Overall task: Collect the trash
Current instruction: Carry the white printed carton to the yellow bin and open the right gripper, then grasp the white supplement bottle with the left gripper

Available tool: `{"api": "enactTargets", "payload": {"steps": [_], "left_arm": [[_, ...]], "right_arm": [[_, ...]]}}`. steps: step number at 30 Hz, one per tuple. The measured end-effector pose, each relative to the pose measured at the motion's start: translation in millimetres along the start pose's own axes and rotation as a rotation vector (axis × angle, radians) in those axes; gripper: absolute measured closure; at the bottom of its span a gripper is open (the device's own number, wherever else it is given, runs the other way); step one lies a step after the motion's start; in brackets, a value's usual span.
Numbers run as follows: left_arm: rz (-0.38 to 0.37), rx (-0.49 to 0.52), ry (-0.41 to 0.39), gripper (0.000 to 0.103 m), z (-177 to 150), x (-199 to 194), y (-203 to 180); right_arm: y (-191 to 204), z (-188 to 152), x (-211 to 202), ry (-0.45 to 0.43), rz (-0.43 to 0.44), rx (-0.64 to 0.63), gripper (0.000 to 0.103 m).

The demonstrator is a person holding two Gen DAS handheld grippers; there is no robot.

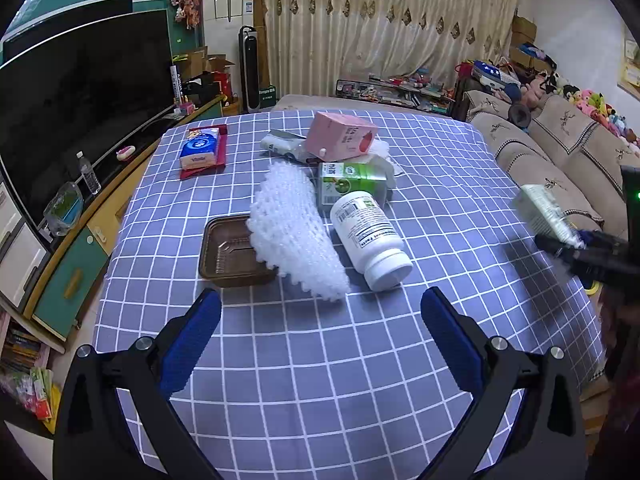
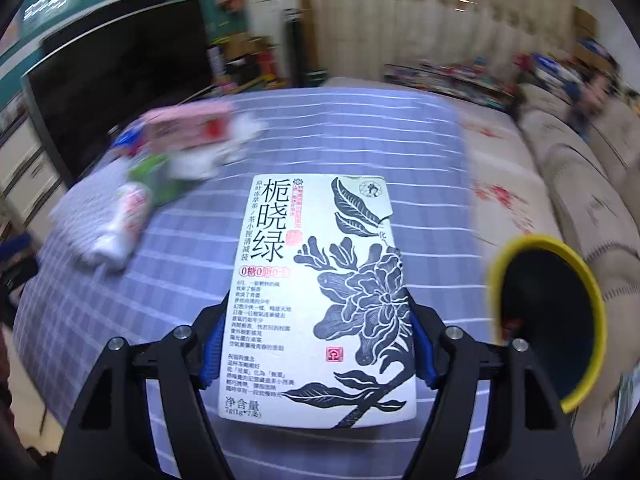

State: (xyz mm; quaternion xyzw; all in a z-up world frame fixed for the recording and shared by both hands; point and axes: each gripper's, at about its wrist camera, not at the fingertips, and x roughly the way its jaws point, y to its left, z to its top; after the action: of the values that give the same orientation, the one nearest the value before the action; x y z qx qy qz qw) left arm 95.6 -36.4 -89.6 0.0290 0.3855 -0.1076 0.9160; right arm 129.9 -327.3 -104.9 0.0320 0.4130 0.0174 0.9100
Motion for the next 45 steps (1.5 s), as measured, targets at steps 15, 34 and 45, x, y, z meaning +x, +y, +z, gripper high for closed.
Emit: {"api": "enactTargets", "payload": {"steps": [15,34,45], "left_arm": [[-0.032,0.056,0.010,0.005,11,11,-33],[-0.040,0.081,0.036,0.005,17,26,-46],[-0.089,0.080,0.003,0.005,30,21,-62]], "right_arm": [[-183,-23,25,0.095,-0.312,0.295,0.035],[-204,-29,43,0.112,-0.349,0.333,0.024],[-186,-26,38,0.084,-0.311,0.315,0.024]]}}
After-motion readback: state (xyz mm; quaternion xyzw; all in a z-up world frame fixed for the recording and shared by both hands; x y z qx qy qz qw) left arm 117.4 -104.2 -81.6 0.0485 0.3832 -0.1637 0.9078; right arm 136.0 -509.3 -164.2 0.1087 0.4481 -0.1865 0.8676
